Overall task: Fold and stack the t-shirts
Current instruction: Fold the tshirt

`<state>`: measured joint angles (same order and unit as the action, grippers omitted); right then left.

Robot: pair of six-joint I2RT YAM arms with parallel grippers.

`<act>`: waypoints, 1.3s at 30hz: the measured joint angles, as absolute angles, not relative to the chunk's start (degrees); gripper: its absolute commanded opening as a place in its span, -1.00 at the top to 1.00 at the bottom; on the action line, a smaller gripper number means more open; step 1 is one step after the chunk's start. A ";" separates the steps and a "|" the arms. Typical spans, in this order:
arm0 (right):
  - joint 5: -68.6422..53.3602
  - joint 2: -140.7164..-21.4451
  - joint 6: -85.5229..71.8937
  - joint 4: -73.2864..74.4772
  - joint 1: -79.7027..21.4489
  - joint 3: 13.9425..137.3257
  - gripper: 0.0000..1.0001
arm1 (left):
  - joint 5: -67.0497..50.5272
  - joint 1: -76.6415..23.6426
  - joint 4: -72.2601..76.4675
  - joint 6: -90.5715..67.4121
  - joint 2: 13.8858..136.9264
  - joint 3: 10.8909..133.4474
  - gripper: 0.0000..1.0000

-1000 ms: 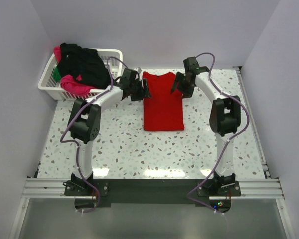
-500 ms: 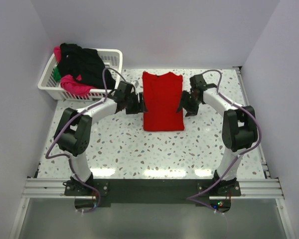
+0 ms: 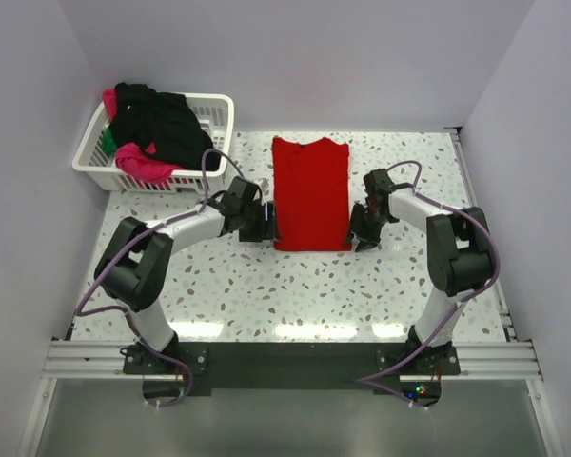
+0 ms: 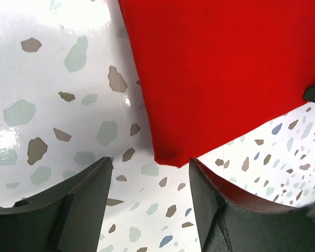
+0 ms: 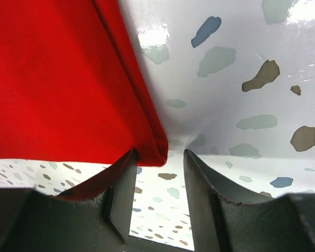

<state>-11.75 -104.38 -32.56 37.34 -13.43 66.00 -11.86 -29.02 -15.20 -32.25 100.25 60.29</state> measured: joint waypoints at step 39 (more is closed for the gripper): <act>-12.99 -104.18 -33.06 35.24 -13.43 64.36 0.82 | -16.71 -30.35 -12.03 -36.07 104.05 57.87 1.00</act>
<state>-12.99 -104.18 -33.06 35.24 -13.43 64.36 -16.71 -30.35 -12.03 -36.07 104.05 57.87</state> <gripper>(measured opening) 0.107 0.019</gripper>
